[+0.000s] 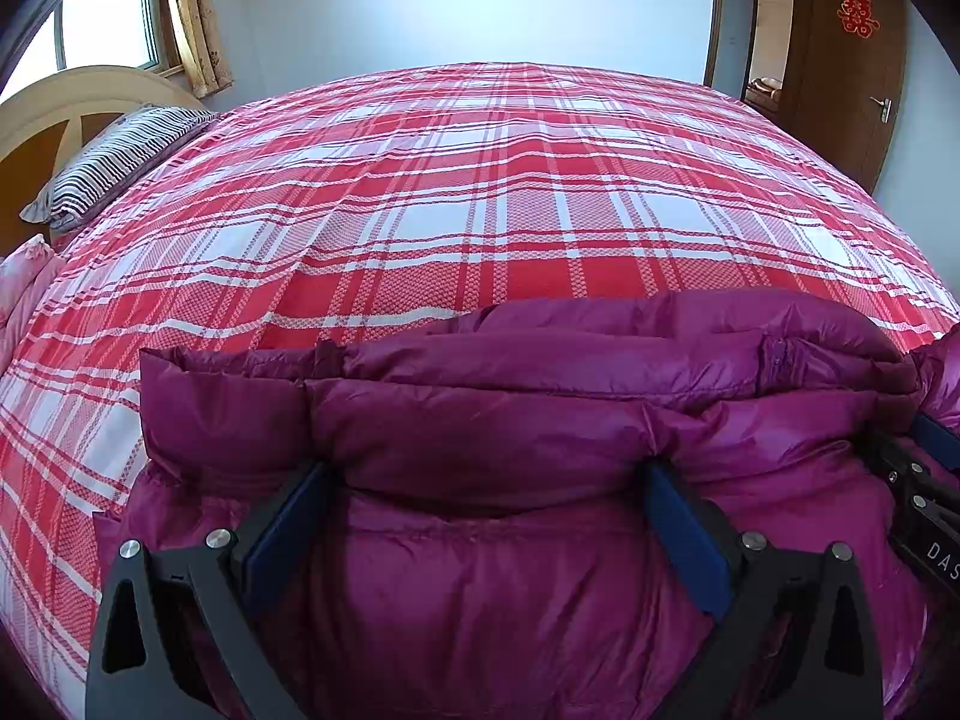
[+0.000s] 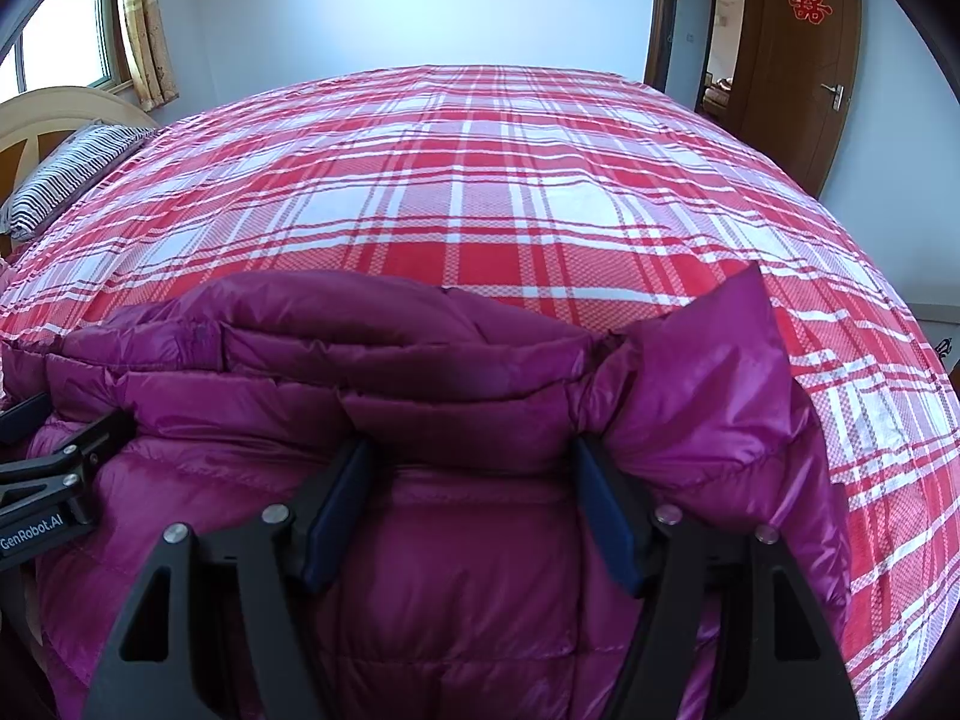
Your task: Fold large clothes
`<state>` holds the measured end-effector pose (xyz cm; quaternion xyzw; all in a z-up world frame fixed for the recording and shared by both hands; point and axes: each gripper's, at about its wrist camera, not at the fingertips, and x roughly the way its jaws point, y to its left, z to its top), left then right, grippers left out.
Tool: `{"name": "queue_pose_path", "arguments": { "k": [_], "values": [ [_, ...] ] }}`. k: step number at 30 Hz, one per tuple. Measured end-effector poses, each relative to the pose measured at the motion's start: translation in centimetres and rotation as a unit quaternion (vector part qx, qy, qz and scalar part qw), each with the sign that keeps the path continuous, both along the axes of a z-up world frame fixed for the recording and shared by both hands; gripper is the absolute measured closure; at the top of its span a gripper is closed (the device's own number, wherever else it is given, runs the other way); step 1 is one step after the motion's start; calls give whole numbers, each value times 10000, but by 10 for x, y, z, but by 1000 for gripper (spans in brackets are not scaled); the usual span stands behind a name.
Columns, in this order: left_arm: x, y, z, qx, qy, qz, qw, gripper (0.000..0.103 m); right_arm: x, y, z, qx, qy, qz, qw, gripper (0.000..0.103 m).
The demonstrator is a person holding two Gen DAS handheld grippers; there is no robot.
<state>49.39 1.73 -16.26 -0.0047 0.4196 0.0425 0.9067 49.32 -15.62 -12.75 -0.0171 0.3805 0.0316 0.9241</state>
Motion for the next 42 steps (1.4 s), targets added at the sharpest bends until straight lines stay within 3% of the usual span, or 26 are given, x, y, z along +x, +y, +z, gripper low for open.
{"name": "queue_pose_path", "arguments": {
  "k": [13, 17, 18, 20, 22, 24, 27, 29, 32, 34, 38, 39, 41, 42],
  "values": [
    [2, -1, 0, 61, 42, 15, 10000, 1, -1, 3, 1, -65, -15, -19, 10000, 32],
    [-8, 9, 26, 107, 168, 26, 9998, 1, 0, 3, 4, -40, 85, 102, 9999, 28],
    [-17, 16, 38, -30, 73, 0, 10000, 1, -1, 0, 8, 46, 218, 294, 9993, 28],
    [-48, 45, 67, -707, -267, -264, 9968, 1, -15, -11, 25, 362, 295, 342, 9983, 26],
    [-72, 78, 76, -1079, -342, -388, 9928, 1, -49, -21, 48, 677, -38, 141, 9976, 0],
    [-84, 110, 70, -1217, -271, -331, 9916, 1, -87, -12, 62, 686, -438, 329, 9961, 0],
    [-86, 152, 50, -1614, -67, 47, 9869, 1, -140, 32, 60, 236, -780, 1046, 9912, 0],
    [-85, 173, 36, -2218, 1, 128, 9750, 1, -173, 72, 48, -82, -899, 1706, 9812, 0],
    [-80, 177, 20, -2701, 156, -91, 9627, 1, -206, 122, 27, -543, -1033, 2417, 9633, 0],
    [-71, 171, 7, -2693, 372, -267, 9620, 1, -219, 144, 16, -797, -1141, 2623, 9549, 0],
    [-62, 163, 0, -2671, 254, -464, 9622, 1, -230, 180, -2, -1475, -1384, 2968, 9333, 1],
    [-61, 163, 0, -2813, 226, -515, 9580, 2, -229, 186, -4, -1535, -1444, 2990, 9307, 4],
    [-57, 167, -3, -3133, 239, -546, 9478, 20, -225, 194, -6, -1633, -1516, 3023, 9268, 12],
    [-54, 168, -7, -3213, 312, -524, 9450, 37, -223, 198, -8, -1720, -1540, 3034, 9245, 24]
  ]
}}
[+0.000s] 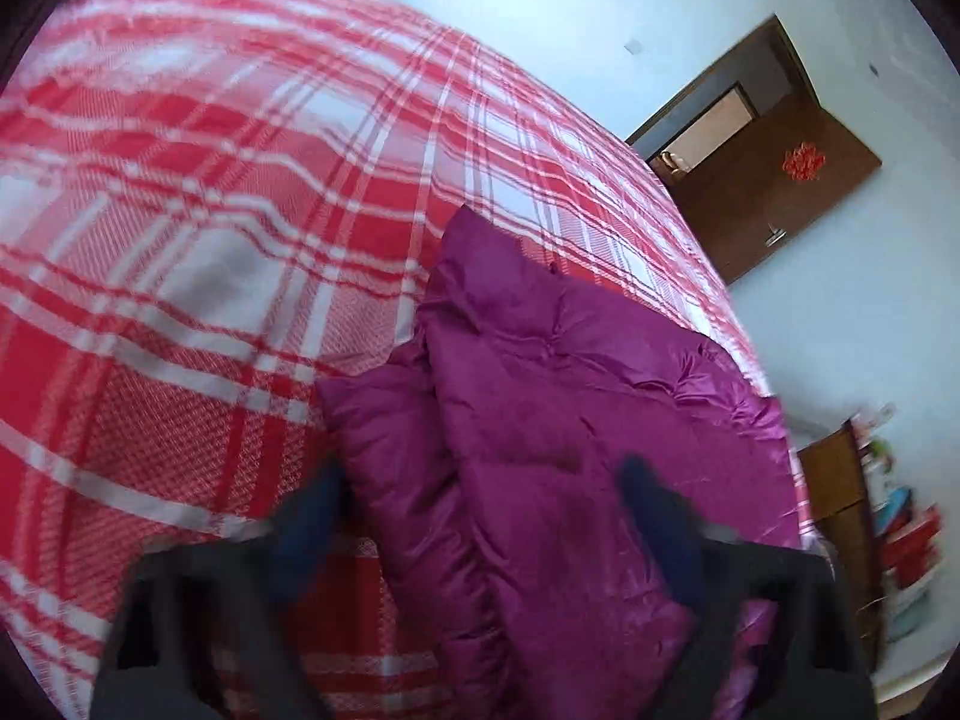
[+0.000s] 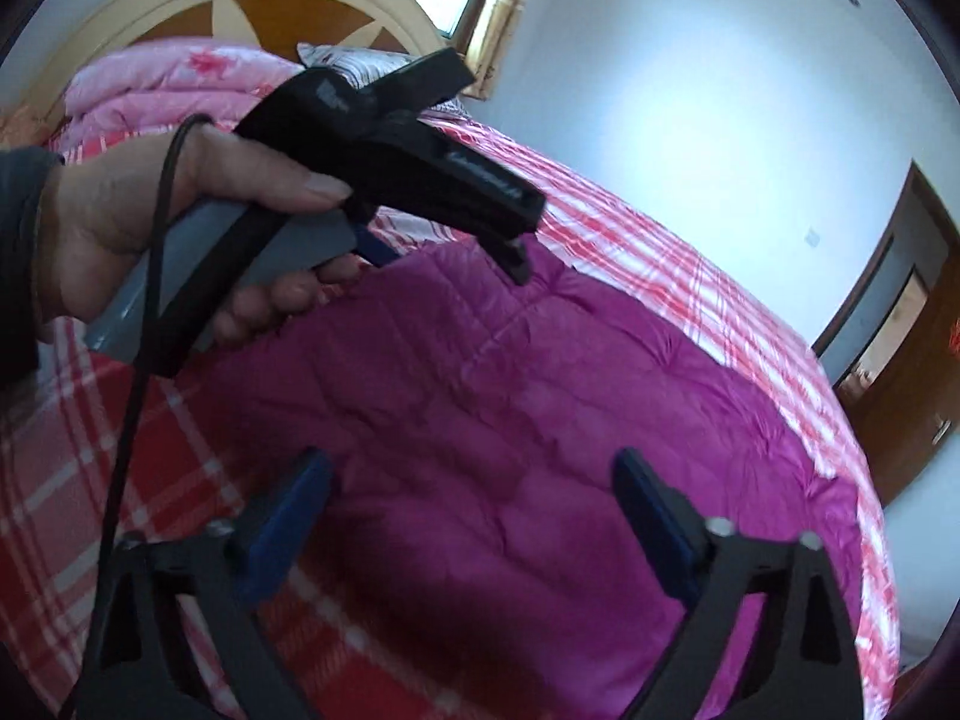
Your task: Fold large clothes
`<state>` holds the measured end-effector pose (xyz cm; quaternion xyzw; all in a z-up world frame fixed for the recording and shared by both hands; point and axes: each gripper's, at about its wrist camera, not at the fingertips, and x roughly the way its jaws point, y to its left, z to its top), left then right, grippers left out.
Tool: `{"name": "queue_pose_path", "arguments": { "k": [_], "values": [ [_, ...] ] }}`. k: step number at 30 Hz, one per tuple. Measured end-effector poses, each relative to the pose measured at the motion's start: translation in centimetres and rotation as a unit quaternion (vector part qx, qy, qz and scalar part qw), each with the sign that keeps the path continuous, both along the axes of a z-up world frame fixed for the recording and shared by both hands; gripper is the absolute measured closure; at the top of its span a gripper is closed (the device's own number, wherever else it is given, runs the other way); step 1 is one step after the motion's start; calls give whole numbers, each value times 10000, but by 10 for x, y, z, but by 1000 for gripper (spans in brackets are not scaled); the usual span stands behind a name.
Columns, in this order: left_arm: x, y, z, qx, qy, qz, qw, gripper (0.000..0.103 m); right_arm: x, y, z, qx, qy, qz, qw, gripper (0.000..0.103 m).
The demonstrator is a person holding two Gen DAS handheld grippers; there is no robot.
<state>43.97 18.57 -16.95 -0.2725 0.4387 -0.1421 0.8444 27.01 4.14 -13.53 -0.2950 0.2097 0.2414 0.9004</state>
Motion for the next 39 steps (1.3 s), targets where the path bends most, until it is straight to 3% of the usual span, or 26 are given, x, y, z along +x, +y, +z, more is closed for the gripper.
{"name": "queue_pose_path", "arguments": {
  "k": [1, 2, 3, 4, 6, 13, 16, 17, 18, 19, 20, 21, 24, 27, 28, 29, 30, 31, 32, 34, 39],
  "values": [
    [1, 0, -2, -5, 53, -2, 10000, 49, 6, 5, -2, -116, -27, 22, 9999, 47],
    [1, 1, -2, 9, 67, -19, 10000, 56, 10, 10, -5, -226, 26, 51, 9997, 62],
    [2, 2, -2, -80, 82, -86, 9999, 73, 16, 15, -8, -290, 131, 83, 9995, 90],
    [1, 5, -2, -375, 142, -167, 9991, 84, 18, 19, -9, -335, 138, 127, 9993, 99],
    [-4, 11, -1, -547, 160, -123, 9983, 88, 17, 19, -9, -325, 168, 177, 9992, 100],
    [-41, 24, 23, -601, 89, -20, 9982, 92, -9, 17, -3, -54, 581, 679, 9960, 102],
    [-49, 29, 31, -452, 166, 80, 9988, 92, -20, 19, -4, -172, 279, 705, 9970, 99],
    [-49, 29, 33, -435, 181, 103, 9988, 92, -27, 19, -5, -235, 79, 757, 9968, 92],
    [-48, 30, 32, -424, 188, 126, 9988, 92, -38, 18, -7, -301, -222, 819, 9959, 59],
    [-50, 30, 37, -422, 190, 155, 9988, 92, -46, 16, -9, -341, -426, 835, 9950, 15],
    [-51, 31, 39, -427, 196, 162, 9988, 92, -55, 13, -11, -337, -641, 806, 9941, 3],
    [-53, 30, 42, -439, 189, 170, 9987, 92, -61, 11, -12, -284, -846, 825, 9926, 2],
    [-55, 24, 50, -389, 179, 159, 9990, 92, -67, 20, -19, -599, -1049, 884, 9887, 32],
    [-55, 23, 55, -324, 184, 118, 9992, 92, -64, 31, -30, -790, -1085, 843, 9874, 33],
    [-54, 23, 56, -307, 188, 101, 9993, 92, -61, 35, -32, -822, -1122, 828, 9868, 38],
    [-53, 23, 56, -305, 189, 83, 9993, 92, -56, 38, -35, -858, -1186, 814, 9859, 46],
    [-53, 24, 56, -343, 203, 89, 9992, 92, -55, 41, -36, -887, -1244, 808, 9849, 65],
    [-56, 27, 55, -391, 219, 95, 9990, 92, -54, 45, -38, -925, -1262, 822, 9843, 74],
    [-56, 29, 53, -435, 227, 101, 9987, 92, -55, 53, -42, -1020, -1289, 838, 9828, 76],
    [-58, 34, 52, -491, 248, 117, 9984, 92, -56, 54, -42, -1034, -1365, 845, 9816, 91],
    [-69, 42, 53, -626, 215, 51, 9978, 92, -80, 42, -26, -600, -1264, 1015, 9849, 96]
  ]
}}
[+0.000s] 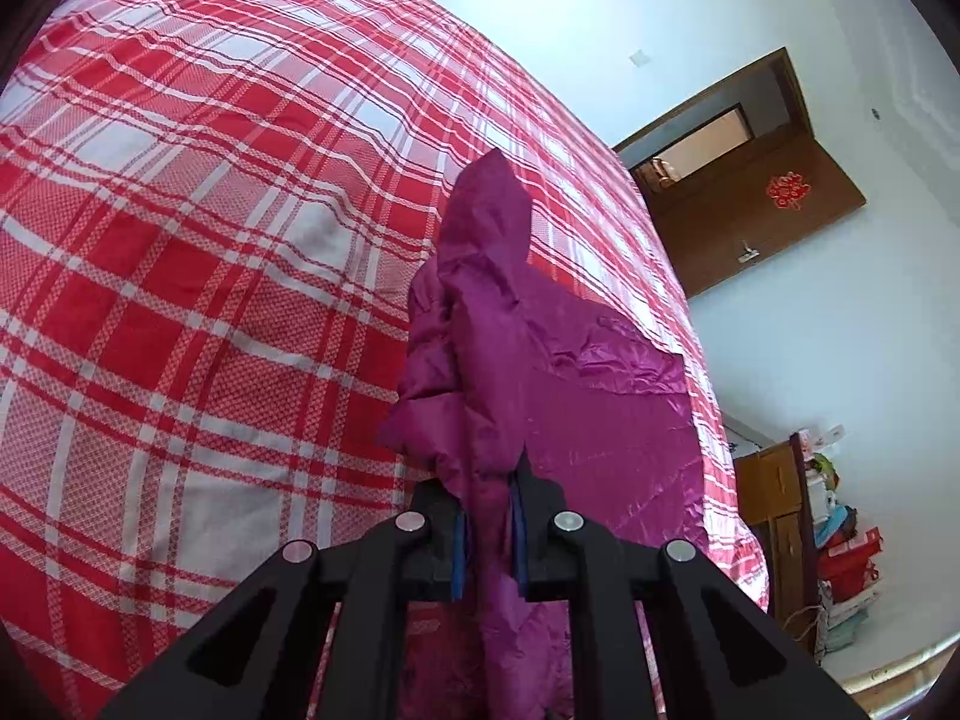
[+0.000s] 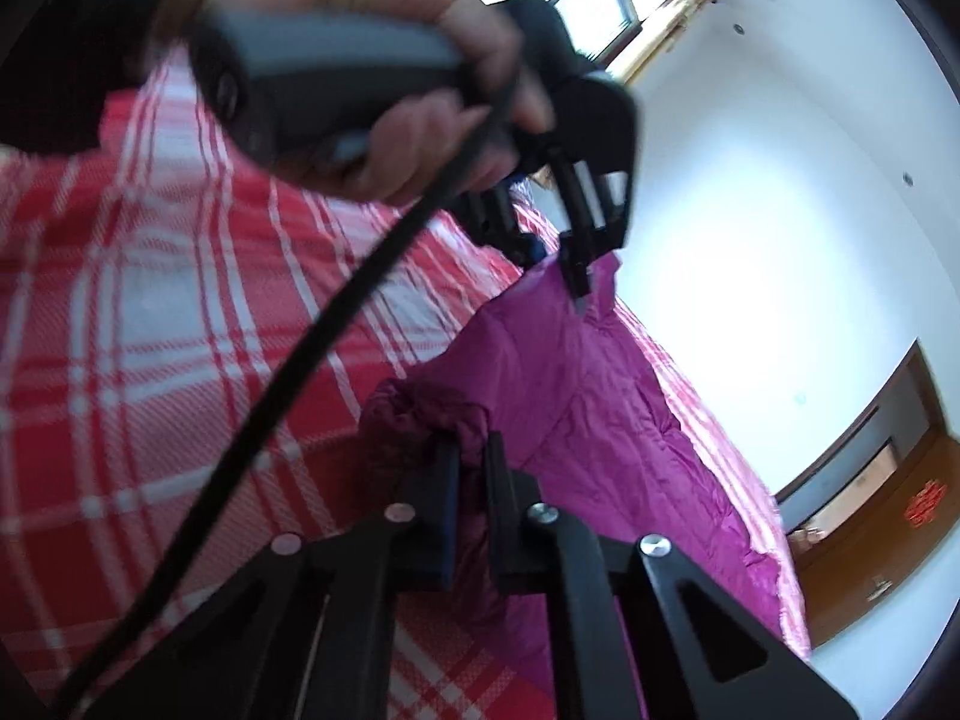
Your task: Fold large clothes
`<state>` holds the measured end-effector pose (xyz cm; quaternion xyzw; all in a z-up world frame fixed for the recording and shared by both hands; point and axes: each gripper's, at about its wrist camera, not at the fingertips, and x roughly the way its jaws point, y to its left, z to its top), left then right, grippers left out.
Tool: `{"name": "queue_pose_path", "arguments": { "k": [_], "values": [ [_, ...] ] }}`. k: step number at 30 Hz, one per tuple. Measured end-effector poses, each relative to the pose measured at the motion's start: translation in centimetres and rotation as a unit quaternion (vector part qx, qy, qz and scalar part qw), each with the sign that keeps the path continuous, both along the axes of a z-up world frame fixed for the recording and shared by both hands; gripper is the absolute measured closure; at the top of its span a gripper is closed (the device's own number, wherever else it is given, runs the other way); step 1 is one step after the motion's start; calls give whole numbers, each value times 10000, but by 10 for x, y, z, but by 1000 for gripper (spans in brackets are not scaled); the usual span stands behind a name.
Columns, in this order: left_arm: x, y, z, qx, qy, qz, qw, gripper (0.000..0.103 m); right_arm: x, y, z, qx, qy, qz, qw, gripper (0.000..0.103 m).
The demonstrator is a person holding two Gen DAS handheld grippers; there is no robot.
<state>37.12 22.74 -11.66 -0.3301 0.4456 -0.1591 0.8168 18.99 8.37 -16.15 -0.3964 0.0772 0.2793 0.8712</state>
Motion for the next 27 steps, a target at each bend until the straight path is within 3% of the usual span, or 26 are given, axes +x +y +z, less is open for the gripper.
{"name": "queue_pose_path", "arguments": {
  "k": [4, 7, 9, 11, 15, 21, 27],
  "values": [
    [-13, 9, 12, -328, -196, 5, 9993, 92, 3, -14, 26, 556, 327, 268, 9976, 97],
    [-27, 11, 38, -738, -511, 49, 9960, 92, 10, -37, 58, 1364, 1039, 541, 9837, 97],
    [-32, 5, 61, -872, -775, 41, 9932, 92, 25, -61, 84, 2112, 1712, 687, 9599, 98],
    [-32, -11, 90, -926, -1023, -34, 9904, 92, 43, -91, 105, 2913, 2434, 824, 9215, 98],
    [-3, -61, 134, -669, -1188, -371, 9900, 92, 78, -153, 124, 3961, 3075, 781, 8616, 98],
    [87, -157, 156, -171, -991, -978, 9901, 92, 109, -236, 117, 4870, 3359, 181, 8060, 98],
    [158, -259, 128, 548, -628, -1571, 9841, 92, 133, -293, 75, 5348, 3657, -785, 7577, 98]
  ]
}}
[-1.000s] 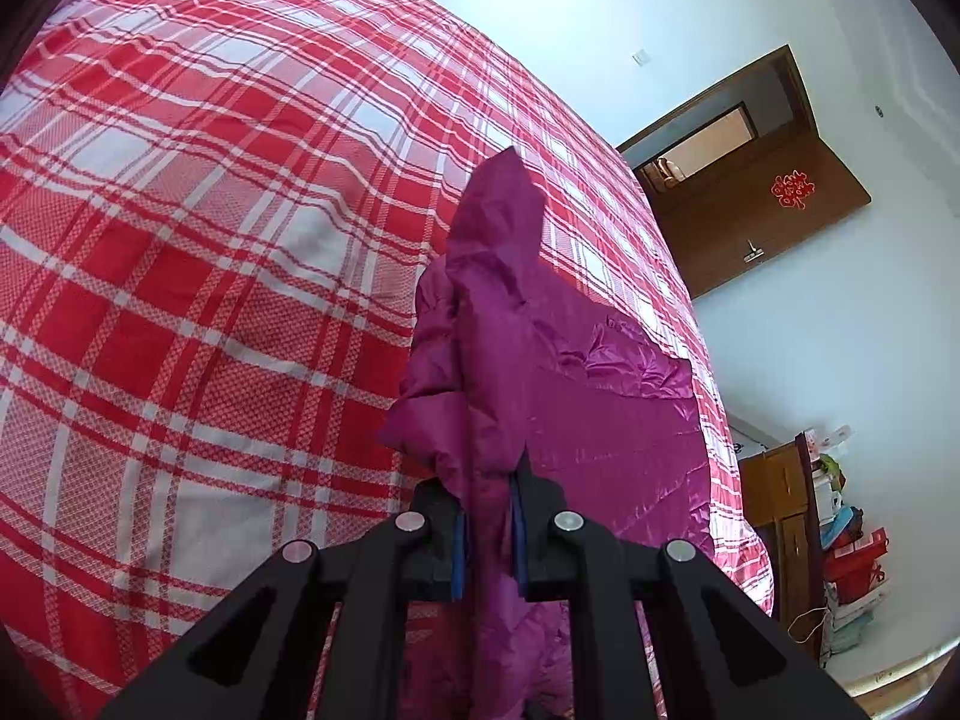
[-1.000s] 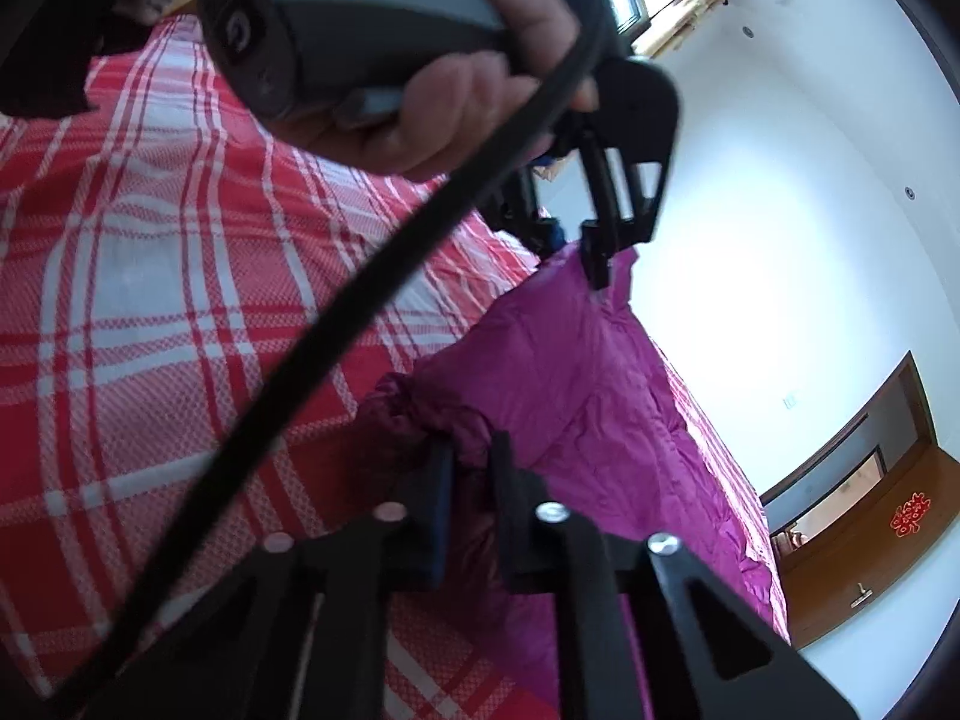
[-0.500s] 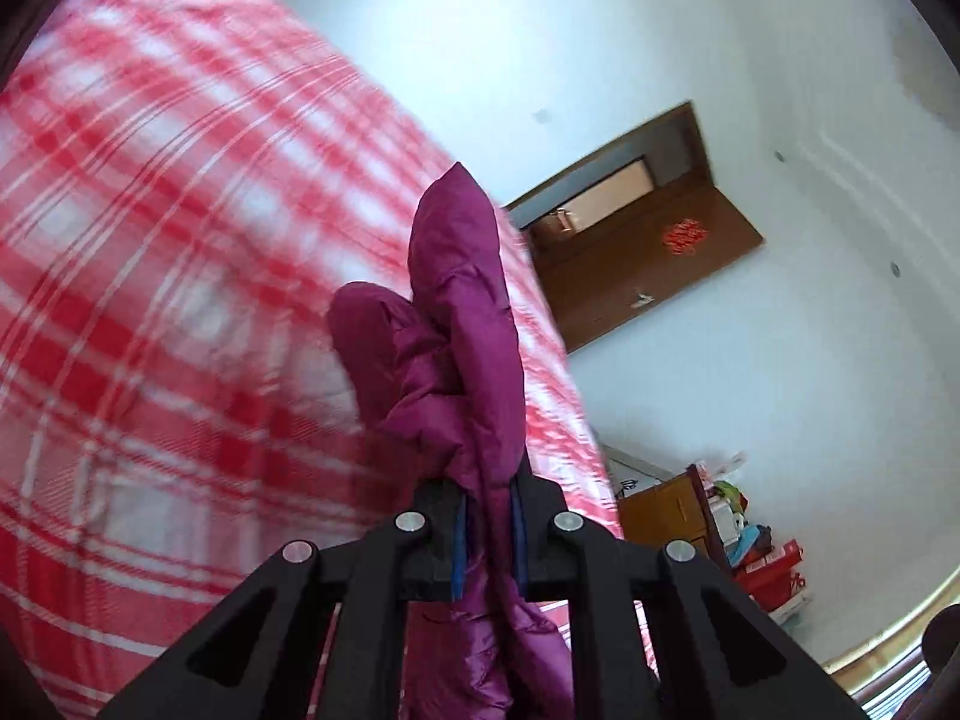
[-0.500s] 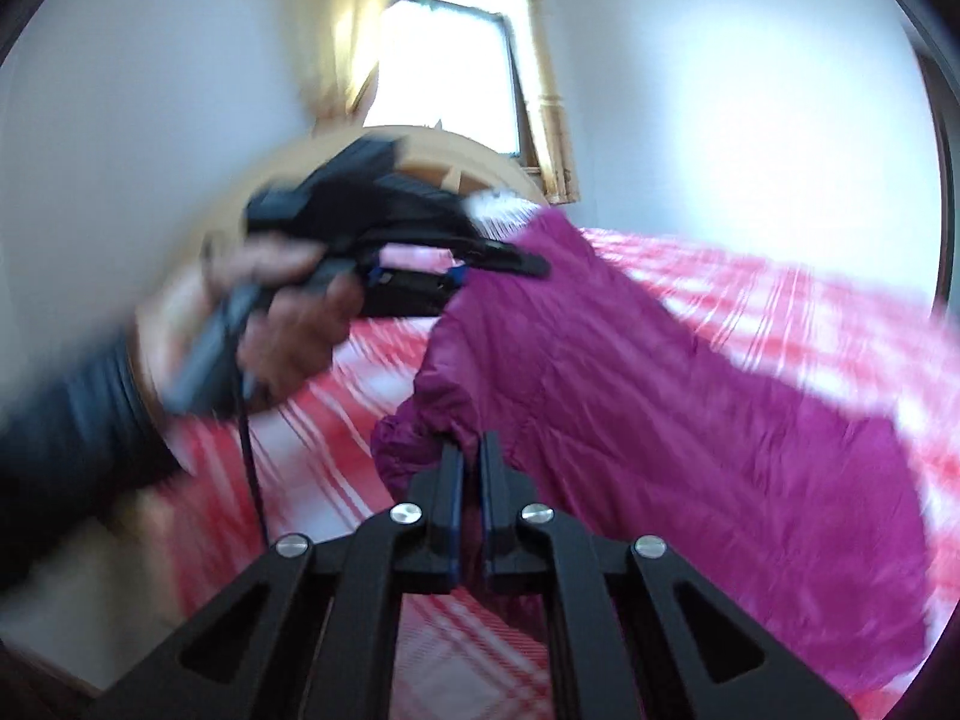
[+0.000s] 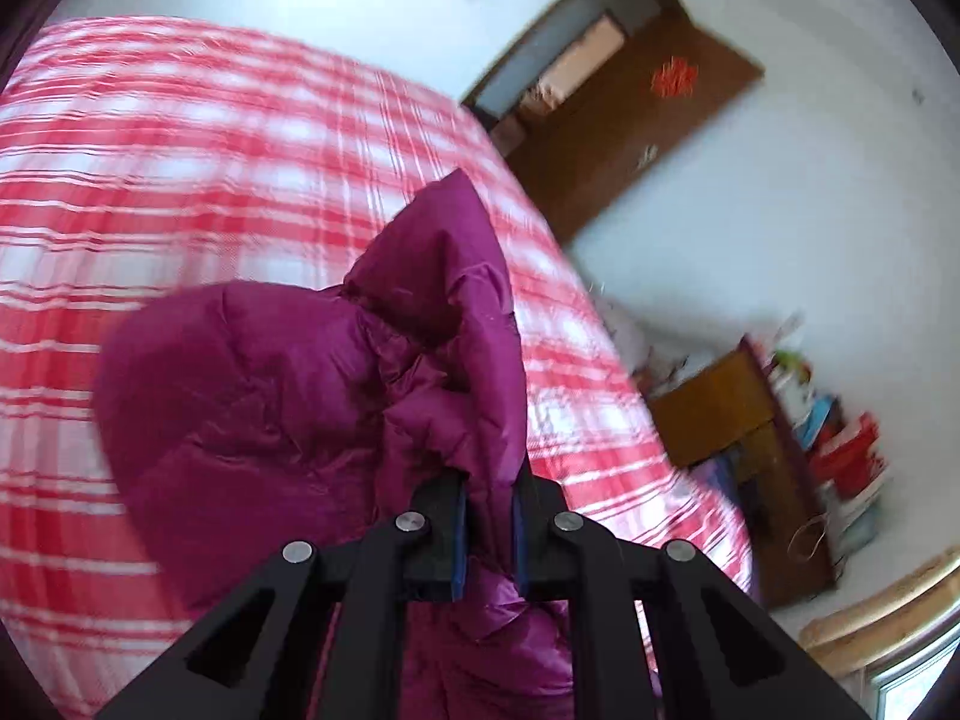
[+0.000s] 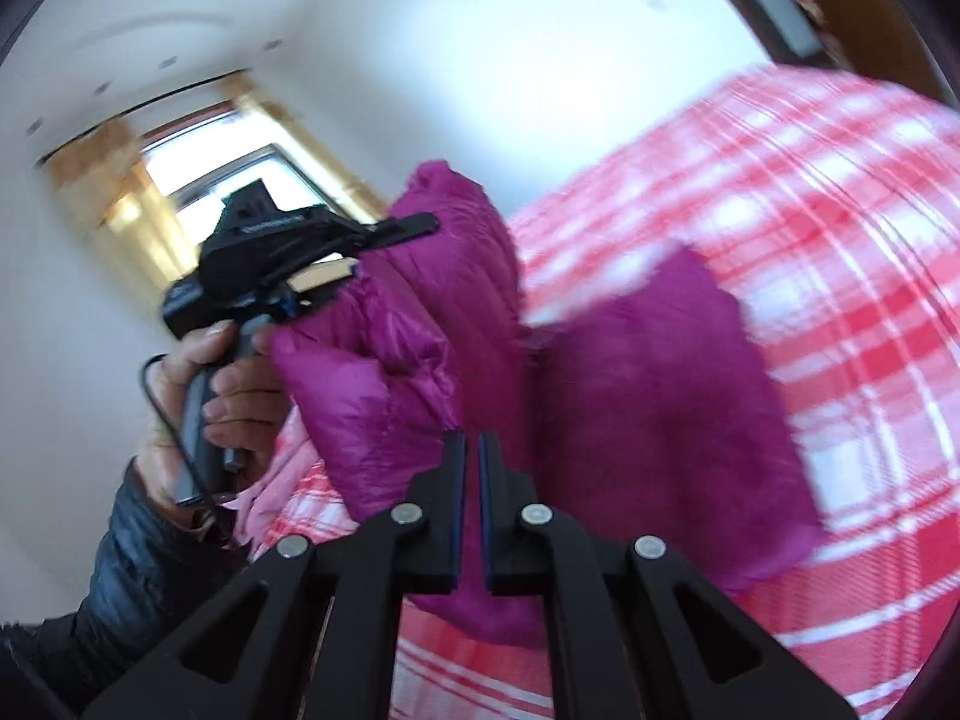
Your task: Fold large clothes
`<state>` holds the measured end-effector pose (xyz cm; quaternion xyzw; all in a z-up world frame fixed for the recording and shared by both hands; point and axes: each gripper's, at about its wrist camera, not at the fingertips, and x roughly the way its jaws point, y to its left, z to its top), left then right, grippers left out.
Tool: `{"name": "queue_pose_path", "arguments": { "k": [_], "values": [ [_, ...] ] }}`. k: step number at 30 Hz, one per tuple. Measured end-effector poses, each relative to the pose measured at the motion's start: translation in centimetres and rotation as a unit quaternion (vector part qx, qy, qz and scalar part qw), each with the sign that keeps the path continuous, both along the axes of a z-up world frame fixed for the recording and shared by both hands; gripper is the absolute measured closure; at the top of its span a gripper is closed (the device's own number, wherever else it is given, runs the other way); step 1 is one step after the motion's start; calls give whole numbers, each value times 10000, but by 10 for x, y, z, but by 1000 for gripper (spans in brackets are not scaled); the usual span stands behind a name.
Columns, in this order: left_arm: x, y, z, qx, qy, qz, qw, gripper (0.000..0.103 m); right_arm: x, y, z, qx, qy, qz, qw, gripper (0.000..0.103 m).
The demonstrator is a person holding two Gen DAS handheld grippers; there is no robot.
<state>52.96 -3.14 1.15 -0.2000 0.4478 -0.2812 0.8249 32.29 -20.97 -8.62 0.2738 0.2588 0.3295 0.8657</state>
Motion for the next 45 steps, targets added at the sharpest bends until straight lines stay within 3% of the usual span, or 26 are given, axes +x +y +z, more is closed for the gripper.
{"name": "queue_pose_path", "arguments": {
  "k": [5, 8, 9, 10, 12, 14, 18, 20, 23, 24, 25, 26, 27, 30, 32, 36, 38, 40, 41, 45],
  "values": [
    [24, -62, -42, 722, 113, -324, 9968, 92, 25, -46, -43, 81, 727, -418, 9964, 98],
    [21, -84, -57, 1034, 5, -419, 9938, 90, 18, -69, -52, 4, 919, -692, 9934, 89],
    [19, -91, -61, 1164, -54, -425, 9923, 86, 16, -77, -52, 66, 923, -855, 9920, 78],
    [19, -98, -61, 1223, -91, -453, 9914, 81, 9, -83, -52, 108, 911, -912, 9916, 54],
    [17, -105, -59, 1258, -220, -457, 9908, 75, 1, -98, -44, 358, 754, -1148, 9899, 28],
    [17, -106, -48, 1217, -437, -402, 9908, 65, 0, -105, -35, 301, 584, -1393, 9881, 28],
    [5, -104, -23, 1095, -1266, -355, 9853, 25, -7, -102, -8, 47, 180, -1331, 9909, 36],
    [-1, -105, -20, 1083, -1598, -408, 9803, 20, -15, -93, 4, 7, -140, -1160, 9932, 36],
    [3, -96, -35, 1042, -1659, -230, 9804, 20, -24, -71, 19, -55, -479, -634, 9968, 39],
    [4, -91, -37, 949, -1652, -115, 9816, 20, -27, -65, 18, -106, -486, -522, 9974, 48],
    [4, -83, -36, 762, -1622, -47, 9838, 20, -26, -56, 19, -276, -473, -426, 9976, 72],
    [3, -74, -33, 573, -1619, 36, 9851, 20, -23, -47, 18, -670, -334, -445, 9962, 86],
    [-1, -67, -30, 469, -1663, 97, 9849, 20, -20, -42, 13, -972, -129, -478, 9940, 89],
    [-21, -50, -18, 647, -1999, 63, 9777, 20, -15, -44, -8, -1224, 336, -463, 9908, 90],
    [-40, -45, -21, 1045, -2260, -15, 9685, 20, -15, -44, -23, -1458, 619, -521, 9860, 90],
    [-51, -53, -62, 1679, -2171, -266, 9612, 20, -16, -42, -44, -1726, 865, -518, 9798, 89],
    [-47, -58, -81, 1913, -2038, -217, 9599, 20, -15, -44, -40, -1798, 771, -528, 9793, 84],
    [-48, -62, -92, 2071, -2145, -176, 9543, 20, -18, -59, -23, -1606, 662, -757, 9819, 59],
    [-50, -63, -93, 2079, -2210, -194, 9527, 20, -18, -67, -12, -1477, 563, -886, 9834, 55],
    [-45, -62, -93, 2010, -2200, -246, 9543, 20, 12, -74, 31, -1469, 183, -1001, 9839, 52]
  ]
}}
